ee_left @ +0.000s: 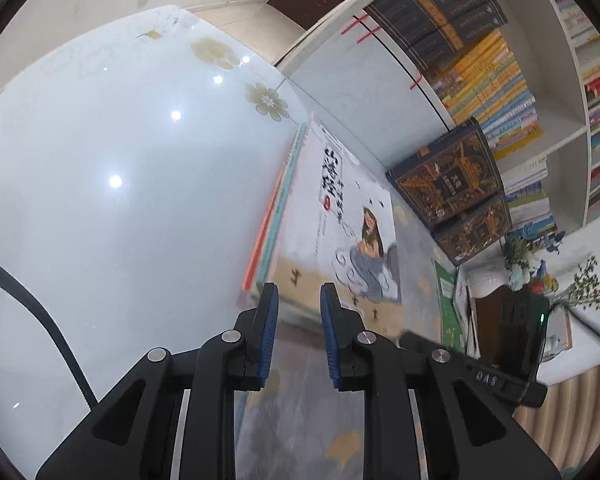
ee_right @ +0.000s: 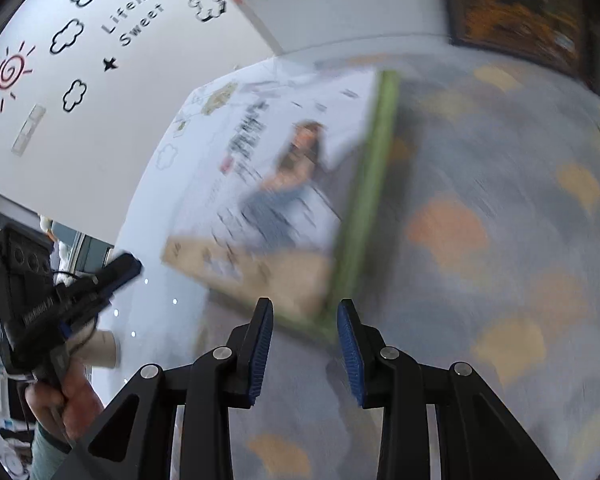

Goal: Organize books

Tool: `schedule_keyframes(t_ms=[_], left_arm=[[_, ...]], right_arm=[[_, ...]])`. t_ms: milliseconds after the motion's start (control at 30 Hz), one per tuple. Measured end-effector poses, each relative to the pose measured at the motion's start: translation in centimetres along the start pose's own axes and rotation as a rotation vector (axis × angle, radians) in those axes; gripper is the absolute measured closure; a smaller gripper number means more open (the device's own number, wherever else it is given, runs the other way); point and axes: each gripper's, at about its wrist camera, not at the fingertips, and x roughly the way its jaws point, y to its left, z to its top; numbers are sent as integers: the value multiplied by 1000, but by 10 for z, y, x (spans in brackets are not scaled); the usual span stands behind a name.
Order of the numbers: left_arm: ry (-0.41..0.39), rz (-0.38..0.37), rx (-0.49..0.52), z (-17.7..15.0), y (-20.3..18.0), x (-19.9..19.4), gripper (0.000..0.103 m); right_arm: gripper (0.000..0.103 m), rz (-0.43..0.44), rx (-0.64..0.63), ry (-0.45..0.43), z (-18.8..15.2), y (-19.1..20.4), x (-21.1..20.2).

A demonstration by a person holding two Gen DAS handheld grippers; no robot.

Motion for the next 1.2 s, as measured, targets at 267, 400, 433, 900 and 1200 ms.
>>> schedule_keyframes(t_ms=[267, 400, 433, 900, 1200], left_arm=[[60, -36, 80, -42, -71, 12, 77], [136, -64, 137, -78, -128, 39, 76], [156, -72, 148, -87, -141, 48, 76], [376, -252, 386, -154, -366, 197, 44], [370, -252, 543, -145, -479, 300, 44]], right_arm=[[71, 4, 258, -27, -104, -99, -67], [71, 10, 409, -88, -143, -164, -118], [71, 7, 428, -109, -149, -175, -130], [47, -159, 601, -443, -175, -344, -304], [65, -212, 666, -469, -138, -422, -312]])
